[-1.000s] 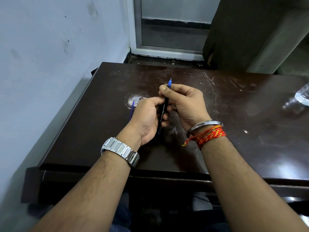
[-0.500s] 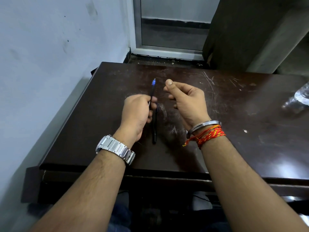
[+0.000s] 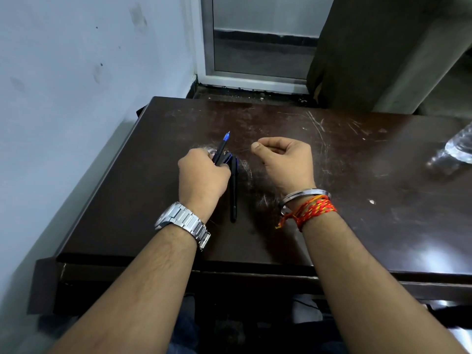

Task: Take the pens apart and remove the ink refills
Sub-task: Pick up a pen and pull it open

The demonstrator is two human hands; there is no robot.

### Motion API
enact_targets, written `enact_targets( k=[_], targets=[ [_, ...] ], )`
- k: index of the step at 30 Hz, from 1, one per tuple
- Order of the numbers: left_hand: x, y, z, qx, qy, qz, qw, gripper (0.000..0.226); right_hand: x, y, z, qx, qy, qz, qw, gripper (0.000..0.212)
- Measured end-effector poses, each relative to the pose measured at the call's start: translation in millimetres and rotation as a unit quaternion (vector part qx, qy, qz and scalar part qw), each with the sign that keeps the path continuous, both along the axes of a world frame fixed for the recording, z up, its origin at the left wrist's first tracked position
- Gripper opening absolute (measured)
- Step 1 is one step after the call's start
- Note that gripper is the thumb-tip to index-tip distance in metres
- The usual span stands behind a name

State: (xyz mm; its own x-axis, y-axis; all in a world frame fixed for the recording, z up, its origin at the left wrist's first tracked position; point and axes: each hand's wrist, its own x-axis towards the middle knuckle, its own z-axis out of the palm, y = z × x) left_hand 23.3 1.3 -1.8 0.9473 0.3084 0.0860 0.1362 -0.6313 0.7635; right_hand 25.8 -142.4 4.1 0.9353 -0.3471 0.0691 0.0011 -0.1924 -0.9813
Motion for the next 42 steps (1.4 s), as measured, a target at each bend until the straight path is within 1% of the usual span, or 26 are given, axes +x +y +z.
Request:
enact_targets(
  k=[3, 5, 9, 11, 13, 15, 17, 18, 20, 22, 23, 27, 29, 32, 34, 39, 42],
  targets=[
    [2, -1, -2, 0.036, 0.036, -0.016, 0.999, 0.017, 0, 3, -2, -0.008, 0.007, 0.003, 1.0, 0.01],
    [3, 0, -4, 0.053, 0.043, -0.016, 0.998, 0.021, 0, 3, -2, -0.013, 0.008, 0.004, 1.0, 0.011],
    [2, 0, -4, 0.053, 0.03, -0.002, 0.998, 0.02, 0, 3, -4, -0.028, 0.008, 0.01, 1.0, 0.009],
    [2, -1, -3, 0.029, 0.01, 0.007, 1.0, 0.02, 1, 3, -5, -0.02, 0.013, 0.007, 1.0, 0.009],
    [1, -3, 0, -0.016, -0.03, 0.009, 0.999, 0.02, 3, 3, -6, 0.004, 0.028, 0.013, 1.0, 0.011],
    [0, -8, 2, -0.077, -0.056, -0.004, 0.995, 0.018, 3, 5, -5, 0.073, 0.045, 0.037, 0.996, 0.015],
    [-2, -14, 0, -0.167, -0.026, -0.042, 0.985, 0.017, 4, 7, -3, 0.133, 0.052, 0.049, 0.988, 0.019],
    [-4, -17, -2, -0.209, -0.003, -0.061, 0.976, 0.016, 4, 7, -2, 0.147, 0.053, 0.053, 0.986, 0.019],
    [-6, -21, -3, -0.248, 0.018, -0.089, 0.965, 0.015, 2, 6, 0, 0.156, 0.048, 0.06, 0.985, 0.014],
    [-7, -22, -2, -0.277, 0.021, -0.107, 0.955, 0.015, 1, 5, 2, 0.158, 0.038, 0.057, 0.985, 0.007],
    [-7, -23, 0, -0.3, 0.025, -0.116, 0.947, 0.016, 0, 4, 4, 0.164, 0.031, 0.05, 0.985, 0.007],
    [-9, -26, 8, -0.425, 0.071, -0.118, 0.895, 0.021, 2, 2, 4, 0.177, -0.001, 0.02, 0.984, 0.013],
    [-9, -26, 9, -0.462, 0.092, -0.121, 0.874, 0.028, 2, 1, 4, 0.182, -0.011, 0.01, 0.983, 0.012],
    [-9, -26, 8, -0.47, 0.109, -0.136, 0.865, 0.035, 1, 1, 5, 0.193, -0.037, 0.002, 0.981, 0.011],
    [-10, -27, 8, -0.468, 0.121, -0.144, 0.864, 0.034, 1, 0, 8, 0.191, -0.059, -0.01, 0.98, 0.011],
    [-12, -29, 7, -0.458, 0.148, -0.16, 0.862, 0.034, 1, -3, 16, 0.222, -0.12, -0.053, 0.966, 0.015],
    [-12, -29, 6, -0.447, 0.153, -0.166, 0.865, 0.034, 1, -3, 18, 0.228, -0.138, -0.06, 0.962, 0.016]
  ],
)
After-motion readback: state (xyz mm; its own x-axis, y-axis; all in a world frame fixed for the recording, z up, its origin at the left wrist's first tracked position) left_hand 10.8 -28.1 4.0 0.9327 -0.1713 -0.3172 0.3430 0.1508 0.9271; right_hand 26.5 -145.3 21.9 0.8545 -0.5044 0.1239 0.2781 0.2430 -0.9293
